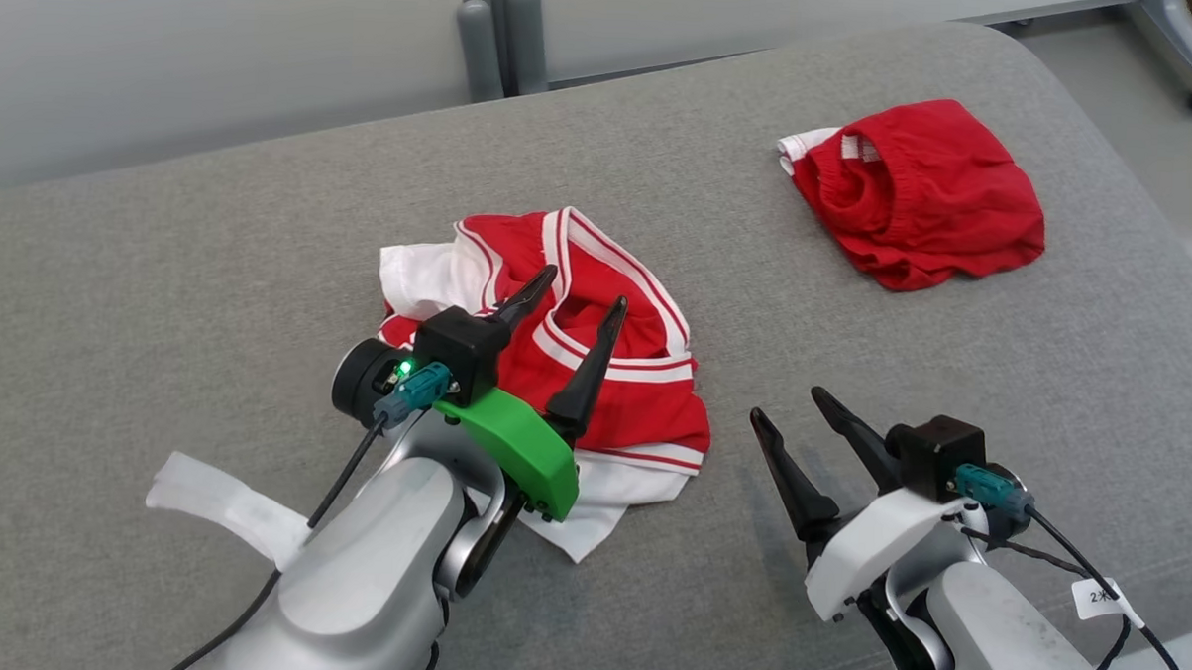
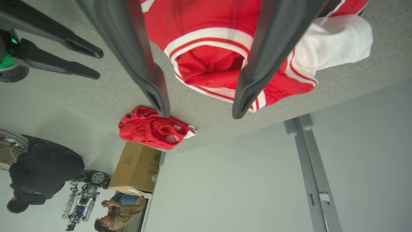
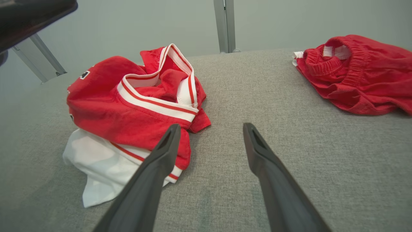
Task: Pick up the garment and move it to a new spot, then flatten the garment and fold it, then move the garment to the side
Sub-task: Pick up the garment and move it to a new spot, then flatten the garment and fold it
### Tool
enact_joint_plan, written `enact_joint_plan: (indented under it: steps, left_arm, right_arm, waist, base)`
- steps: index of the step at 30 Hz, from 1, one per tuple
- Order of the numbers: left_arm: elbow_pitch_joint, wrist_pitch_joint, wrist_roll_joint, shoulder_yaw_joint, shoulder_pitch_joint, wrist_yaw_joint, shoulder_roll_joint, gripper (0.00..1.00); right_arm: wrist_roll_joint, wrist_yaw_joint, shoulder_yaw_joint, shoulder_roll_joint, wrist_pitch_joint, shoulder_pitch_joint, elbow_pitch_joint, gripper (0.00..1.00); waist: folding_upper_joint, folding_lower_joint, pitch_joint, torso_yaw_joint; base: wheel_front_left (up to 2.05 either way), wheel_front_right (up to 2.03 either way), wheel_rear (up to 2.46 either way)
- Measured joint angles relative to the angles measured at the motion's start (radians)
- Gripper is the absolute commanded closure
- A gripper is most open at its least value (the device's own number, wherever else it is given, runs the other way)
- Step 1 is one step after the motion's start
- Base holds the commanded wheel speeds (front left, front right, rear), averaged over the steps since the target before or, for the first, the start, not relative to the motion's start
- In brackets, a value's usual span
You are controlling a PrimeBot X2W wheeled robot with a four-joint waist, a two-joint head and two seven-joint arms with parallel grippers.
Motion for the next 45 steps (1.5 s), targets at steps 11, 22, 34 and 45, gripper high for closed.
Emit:
enact_joint_plan:
  steps: [11,22,34,45]
  left_arm:
    - [-0.07,-0.016,-0.02,0.0,0.08,0.042,0.002,0.0]
    - [-0.112,-0.017,-0.019,0.062,0.149,0.072,0.004,0.0]
    - [-0.177,-0.02,0.012,0.106,0.183,0.078,0.006,0.0]
    - [-0.208,-0.02,0.029,0.115,0.21,0.079,0.006,0.0]
  right_arm:
    - [0.054,0.03,0.027,-0.029,0.076,-0.002,0.123,0.0]
    - [0.099,0.03,0.043,-0.001,0.085,-0.009,0.192,0.0]
    - [0.096,0.03,0.014,-0.024,0.073,-0.055,0.273,0.0]
    - [0.108,0.03,-0.007,-0.044,0.056,-0.066,0.335,0.0]
  waist:
    - [0.0,0.0,-0.017,0.148]
    - [0.0,0.0001,-0.025,0.259]
    - [0.0,0.0001,-0.027,0.29]
    - [0.0,0.0,-0.026,0.307]
  base:
    - [0.0,0.0,0.0]
    - [0.0,0.0,0.0]
    - [0.0,0.0,0.0]
    - [0.0,0.0,0.0]
